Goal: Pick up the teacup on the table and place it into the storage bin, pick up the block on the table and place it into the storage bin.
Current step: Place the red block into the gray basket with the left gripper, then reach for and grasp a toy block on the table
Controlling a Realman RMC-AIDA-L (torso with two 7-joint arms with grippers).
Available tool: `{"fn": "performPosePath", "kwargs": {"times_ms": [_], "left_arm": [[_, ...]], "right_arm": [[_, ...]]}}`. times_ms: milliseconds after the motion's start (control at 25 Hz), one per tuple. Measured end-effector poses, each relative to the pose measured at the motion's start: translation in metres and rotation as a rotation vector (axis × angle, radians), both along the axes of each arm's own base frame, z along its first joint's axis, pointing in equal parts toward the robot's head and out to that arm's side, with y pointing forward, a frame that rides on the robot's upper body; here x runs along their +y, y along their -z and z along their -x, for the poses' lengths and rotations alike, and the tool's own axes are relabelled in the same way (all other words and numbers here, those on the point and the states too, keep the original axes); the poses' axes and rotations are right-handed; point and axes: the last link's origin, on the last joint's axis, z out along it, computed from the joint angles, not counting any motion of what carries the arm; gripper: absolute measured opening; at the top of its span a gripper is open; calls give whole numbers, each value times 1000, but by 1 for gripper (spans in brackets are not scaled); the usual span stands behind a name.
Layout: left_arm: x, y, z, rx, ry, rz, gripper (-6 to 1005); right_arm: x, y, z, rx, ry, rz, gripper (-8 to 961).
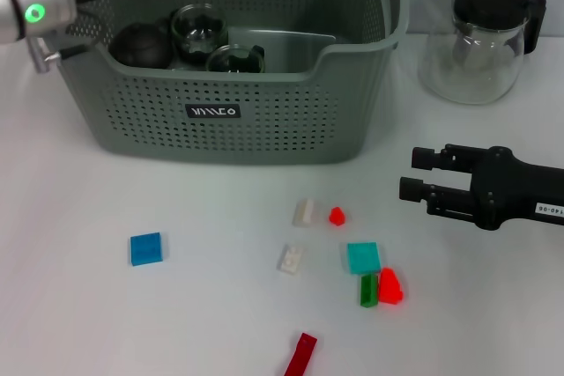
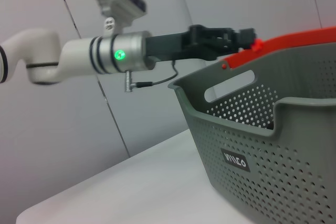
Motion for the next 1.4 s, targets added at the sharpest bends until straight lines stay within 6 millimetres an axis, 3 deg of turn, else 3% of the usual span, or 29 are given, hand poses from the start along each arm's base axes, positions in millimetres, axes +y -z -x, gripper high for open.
{"fn": "performPosePath", "kwargs": {"times_ms": [360, 640, 680, 840, 960, 1080, 1120, 1400], "left_arm": [[21, 7, -28, 61, -44, -11, 198], [11, -2, -27, 2, -19, -32, 199], [7, -5, -25, -27, -6, -43, 235], [-30, -19, -10, -188, 139, -91, 379], [-61, -20, 3, -225, 248, -76, 641], [-94, -13, 29, -170, 284, -26, 670], [-111, -6, 47, -116, 267, -3, 680], [-176, 23, 99, 98, 311, -32, 749]], "right_arm": [[3, -1, 4, 4, -10, 0, 637], [5, -1, 6, 5, -17, -2, 638], [5, -1, 6, 5, -18, -2, 638], [5, -1, 6, 5, -18, -2, 638], [5, -1, 6, 6, -17, -4, 638], [5, -1, 6, 8, -16, -6, 638], [5, -1, 6, 8, -15, -7, 638], [5, -1, 6, 9, -11, -10, 637]]}}
